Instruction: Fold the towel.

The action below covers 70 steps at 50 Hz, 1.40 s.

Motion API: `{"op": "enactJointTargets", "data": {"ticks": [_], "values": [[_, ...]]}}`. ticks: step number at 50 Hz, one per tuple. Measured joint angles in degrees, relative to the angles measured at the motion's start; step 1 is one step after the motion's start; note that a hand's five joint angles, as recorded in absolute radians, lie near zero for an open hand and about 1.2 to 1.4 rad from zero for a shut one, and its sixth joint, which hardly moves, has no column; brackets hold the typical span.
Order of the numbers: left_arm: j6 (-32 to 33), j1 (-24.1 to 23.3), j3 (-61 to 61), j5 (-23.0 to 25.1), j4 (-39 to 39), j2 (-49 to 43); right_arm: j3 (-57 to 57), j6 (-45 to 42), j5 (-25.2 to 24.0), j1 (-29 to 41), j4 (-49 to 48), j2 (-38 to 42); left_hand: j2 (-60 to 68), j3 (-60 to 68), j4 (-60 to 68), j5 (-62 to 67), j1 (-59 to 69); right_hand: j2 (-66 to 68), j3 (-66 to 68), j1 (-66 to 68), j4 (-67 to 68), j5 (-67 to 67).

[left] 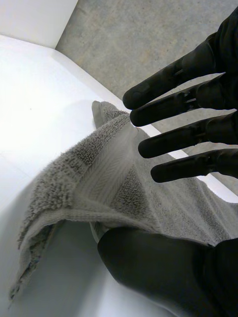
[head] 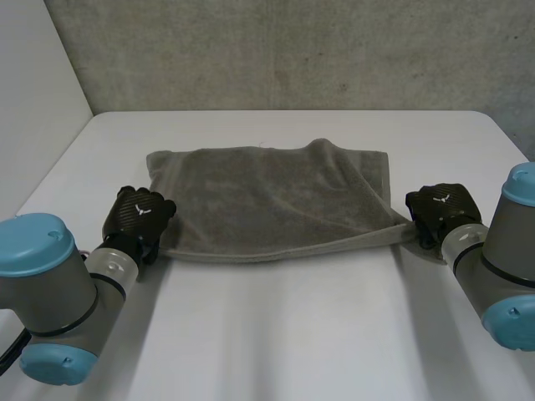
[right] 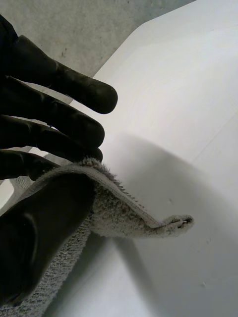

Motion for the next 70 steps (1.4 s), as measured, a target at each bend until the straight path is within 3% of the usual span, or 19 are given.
{"op": "enactJointTargets", "data": {"ticks": [10, 14, 25, 31, 36, 41, 49, 58, 63, 70], "values": [[0.76, -0.01, -0.41, -0.35, -1.66, 0.64, -0.64, -0.31, 1.81, -0.80, -0.48, -1.68, 6.92, 7.78, 6.62, 7.70, 7.35, 0.00, 0.00, 0.00, 0.00, 0.00], [1.74, -0.05, -0.57, -0.45, -3.69, 2.06, -0.75, -1.90, 3.30, -0.83, -0.82, -3.54, 35.51, 36.03, 35.54, 35.89, 36.09, 0.00, 0.00, 0.00, 0.01, 0.00], [3.17, 1.46, -1.08, 0.20, -6.23, 14.03, -0.19, -9.49, 2.97, -0.16, 1.19, -11.81, 41.48, 43.43, 41.61, 41.04, 38.61, 0.00, 0.01, 0.12, 0.10, 0.00], [4.52, 2.97, -2.78, 1.72, -10.75, 22.74, 0.13, -20.85, -0.32, -0.50, 13.31, -16.18, 41.48, 43.51, 41.61, 41.04, 38.61, 0.00, 0.02, 0.26, 0.12, 0.19], [11.44, 5.72, -4.16, 5.55, -20.26, 27.02, -0.20, -31.30, -2.75, -2.07, 29.06, -16.90, 41.48, 43.53, 41.61, 41.04, 38.61, 0.00, 0.12, 0.30, 0.29, 0.20], [17.60, 8.43, -4.39, 8.88, -26.62, 27.56, -2.14, -35.81, -3.68, -3.68, 35.15, -17.04, 41.49, 43.54, 41.61, 41.69, 38.62, 0.00, 0.21, 0.31, 0.29, 0.69], [18.67, 8.98, -3.31, 10.52, -22.28, 21.81, -5.81, -35.58, -5.44, -4.18, 34.19, -14.42, 41.49, 43.57, 41.61, 42.79, 38.89, 0.00, 0.22, 0.26, 0.29, 1.18], [18.10, 6.23, 4.54, 9.53, -12.42, 7.42, -13.85, -34.96, -5.45, -1.12, 28.25, -1.92, 41.49, 43.59, 41.61, 42.98, 39.43, 0.58, 0.25, 0.26, 0.29, 1.33], [18.01, 4.68, 12.55, 7.73, -10.35, -1.63, -19.70, -35.63, -4.03, 0.72, 22.25, 5.69, 41.49, 43.64, 41.61, 42.99, 39.43, 0.58, 0.26, 0.30, 0.30, 1.33], [17.43, 3.01, 26.56, 3.27, -9.54, -13.94, -25.45, -38.77, -2.97, 2.07, 5.96, 14.69, 41.49, 43.72, 41.61, 42.98, 39.44, 0.59, 0.26, 0.27, 0.30, 1.33]]}}
